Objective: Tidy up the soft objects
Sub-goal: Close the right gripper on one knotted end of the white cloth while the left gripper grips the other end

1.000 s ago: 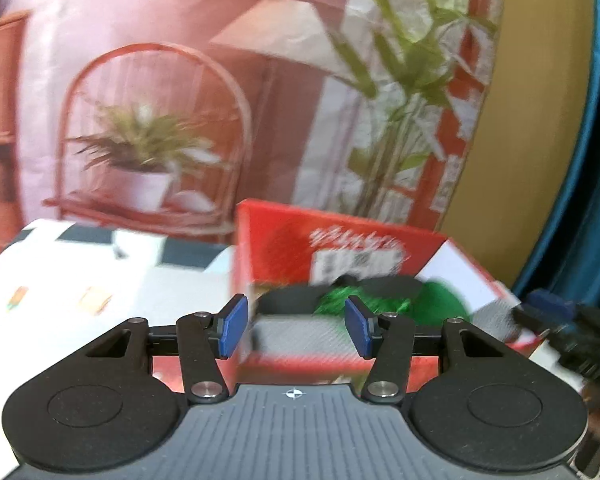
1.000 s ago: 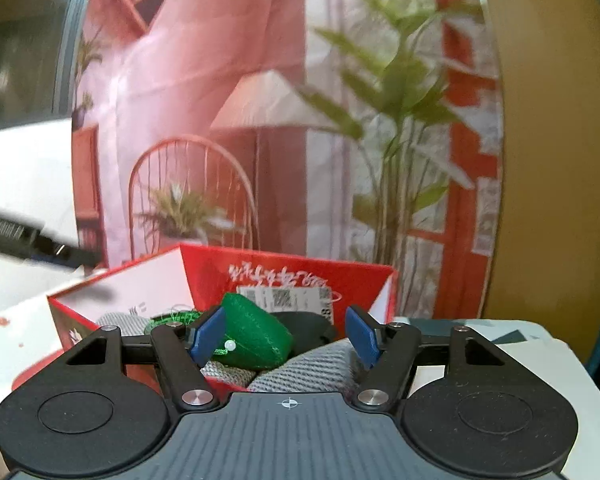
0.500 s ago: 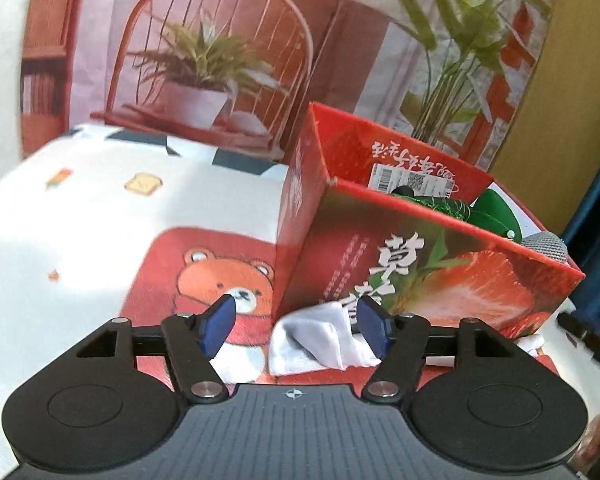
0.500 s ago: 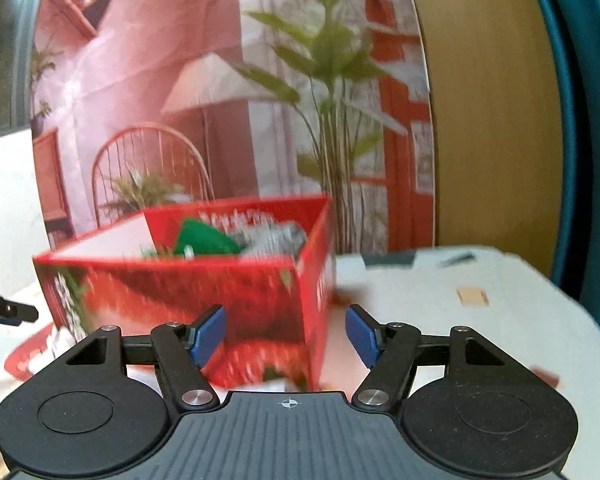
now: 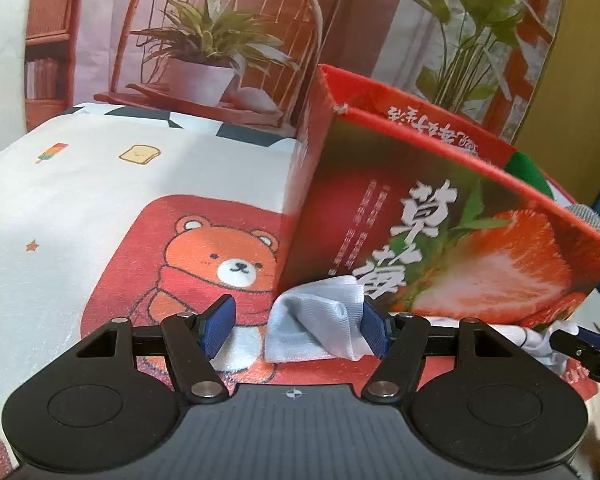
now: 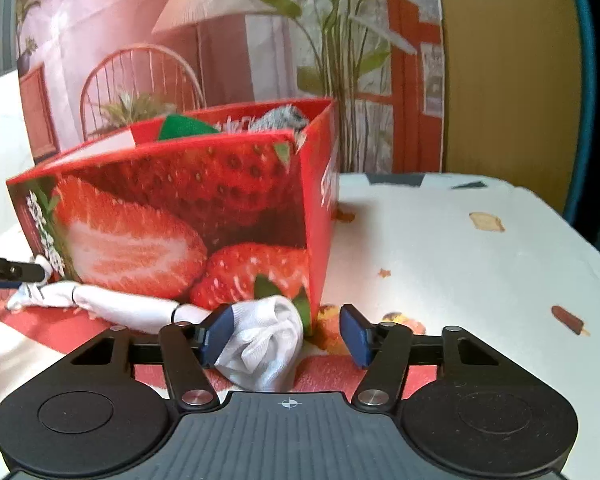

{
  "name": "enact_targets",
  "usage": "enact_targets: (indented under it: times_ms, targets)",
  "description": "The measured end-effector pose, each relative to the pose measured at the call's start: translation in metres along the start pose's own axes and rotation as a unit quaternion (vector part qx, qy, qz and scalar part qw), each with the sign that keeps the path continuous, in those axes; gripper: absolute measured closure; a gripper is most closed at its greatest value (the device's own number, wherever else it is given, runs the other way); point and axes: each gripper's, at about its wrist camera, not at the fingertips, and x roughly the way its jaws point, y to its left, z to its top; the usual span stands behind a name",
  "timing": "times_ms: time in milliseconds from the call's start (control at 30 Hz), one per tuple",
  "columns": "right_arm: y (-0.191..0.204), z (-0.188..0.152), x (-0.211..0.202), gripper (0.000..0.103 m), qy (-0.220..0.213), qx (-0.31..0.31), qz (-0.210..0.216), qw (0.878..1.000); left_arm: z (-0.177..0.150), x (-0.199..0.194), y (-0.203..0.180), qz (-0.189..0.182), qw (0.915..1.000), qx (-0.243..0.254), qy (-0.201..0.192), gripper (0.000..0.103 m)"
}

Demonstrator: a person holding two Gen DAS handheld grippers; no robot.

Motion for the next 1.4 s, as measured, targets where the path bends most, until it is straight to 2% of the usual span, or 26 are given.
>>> enact_targets:
  times_ms: [500, 1000, 1100, 1167, 1300, 1400]
  targets:
    - [0.003, 0.001, 0.015, 0.053, 0.043, -0.012, 0.009, 0.999, -0.013, 0.0, -0.01, 0.017, 0.9994, 0.031, -0.004, 0.032]
    - [0.009, 0.002, 0.017, 0.051, 0.059, -0.028, 0.022, 0.998, -0.013, 0.0, -0.012, 0.019, 0.9991, 0.037, -0.005, 0.032]
    - [0.011, 0.001, 0.016, 0.058, 0.057, -0.034, 0.026, 0.997, -0.014, 0.0, -0.012, 0.02, 0.999, 0.04, -0.006, 0.033]
    - [0.013, 0.0, 0.014, 0.07, 0.055, -0.039, 0.037, 0.997, -0.014, 0.0, -0.012, 0.02, 0.999, 0.039, -0.005, 0.033]
    - [0.019, -0.001, 0.012, 0.077, 0.049, -0.062, 0.042, 0.996, -0.014, 0.0, -0.014, 0.026, 0.9986, 0.046, -0.002, 0.036]
    - [0.019, -0.001, 0.011, 0.081, 0.046, -0.063, 0.047, 0.996, -0.015, -0.001, -0.021, 0.037, 0.9972, 0.065, 0.001, 0.048]
